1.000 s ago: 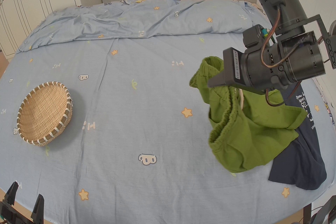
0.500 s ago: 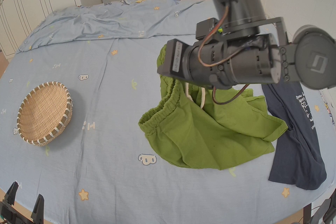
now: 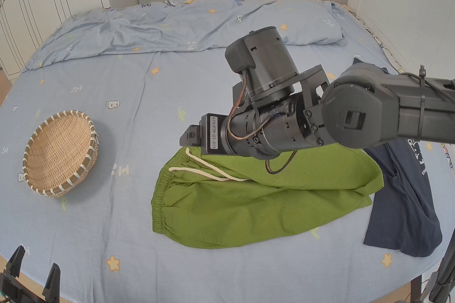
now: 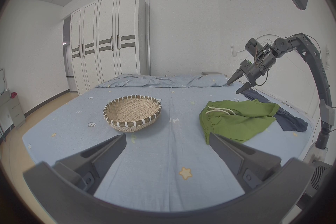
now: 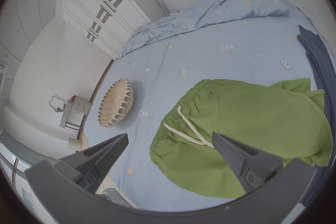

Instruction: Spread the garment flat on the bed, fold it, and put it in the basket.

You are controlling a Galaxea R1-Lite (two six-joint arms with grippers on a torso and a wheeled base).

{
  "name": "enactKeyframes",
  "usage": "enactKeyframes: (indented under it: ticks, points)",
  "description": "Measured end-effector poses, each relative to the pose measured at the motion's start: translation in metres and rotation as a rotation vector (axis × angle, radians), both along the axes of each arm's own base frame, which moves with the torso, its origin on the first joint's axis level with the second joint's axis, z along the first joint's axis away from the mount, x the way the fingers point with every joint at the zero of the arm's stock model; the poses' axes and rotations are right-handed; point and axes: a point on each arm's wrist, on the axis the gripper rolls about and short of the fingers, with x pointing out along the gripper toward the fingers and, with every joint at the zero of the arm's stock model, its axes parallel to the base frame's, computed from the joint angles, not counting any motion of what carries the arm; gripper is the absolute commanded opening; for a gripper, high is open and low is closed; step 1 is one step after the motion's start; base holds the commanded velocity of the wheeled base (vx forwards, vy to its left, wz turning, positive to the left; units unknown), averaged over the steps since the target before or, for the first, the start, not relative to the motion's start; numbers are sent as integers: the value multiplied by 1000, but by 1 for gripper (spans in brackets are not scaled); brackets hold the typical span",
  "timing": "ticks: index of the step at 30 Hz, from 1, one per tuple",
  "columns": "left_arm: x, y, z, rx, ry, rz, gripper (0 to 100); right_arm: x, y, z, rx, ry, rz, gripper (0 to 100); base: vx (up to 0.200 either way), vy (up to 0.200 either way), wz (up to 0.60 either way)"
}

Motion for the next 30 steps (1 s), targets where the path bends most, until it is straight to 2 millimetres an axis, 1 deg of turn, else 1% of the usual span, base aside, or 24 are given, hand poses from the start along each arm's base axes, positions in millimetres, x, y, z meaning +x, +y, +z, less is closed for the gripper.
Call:
enactKeyframes:
  ticks: [3, 6, 9, 11, 15, 18, 21, 23, 26, 30]
  points:
    - [0, 0, 0, 1, 0, 0, 100, 2, -1, -5, -20, 17, -6, 100, 0, 0, 0]
    - [0, 0, 0, -1, 0, 0, 100, 2, -8, -8, -43, 45, -19, 100, 0, 0, 0]
    - [0, 0, 1, -7, -5, 1, 100, 1, -24, 1, -37, 59, -29, 100, 0, 0, 0]
    - [-1, 0, 4, -29, -20, -6, 100, 0, -39, 11, -18, 66, -35, 100, 0, 0, 0]
    - [-9, -1, 26, -91, -76, -75, 100, -3, -71, 26, 31, 92, -29, 100, 0, 0, 0]
    - [-18, -4, 55, -130, -104, -197, 100, -8, -104, 36, 77, 121, -31, 100, 0, 0, 0]
    - [-21, -6, 80, -159, -84, -308, 100, -17, -135, 41, 115, 139, -46, 100, 0, 0, 0]
    - [-16, -7, 93, -178, -52, -363, 100, -23, -154, 41, 140, 137, -62, 100, 0, 0, 0]
    - [1, -9, 107, -213, 32, -433, 100, -33, -175, 38, 169, 126, -83, 100, 0, 0, 0]
    - [35, -11, 118, -257, 149, -520, 100, -47, -198, 30, 189, 113, -119, 100, 0, 0, 0]
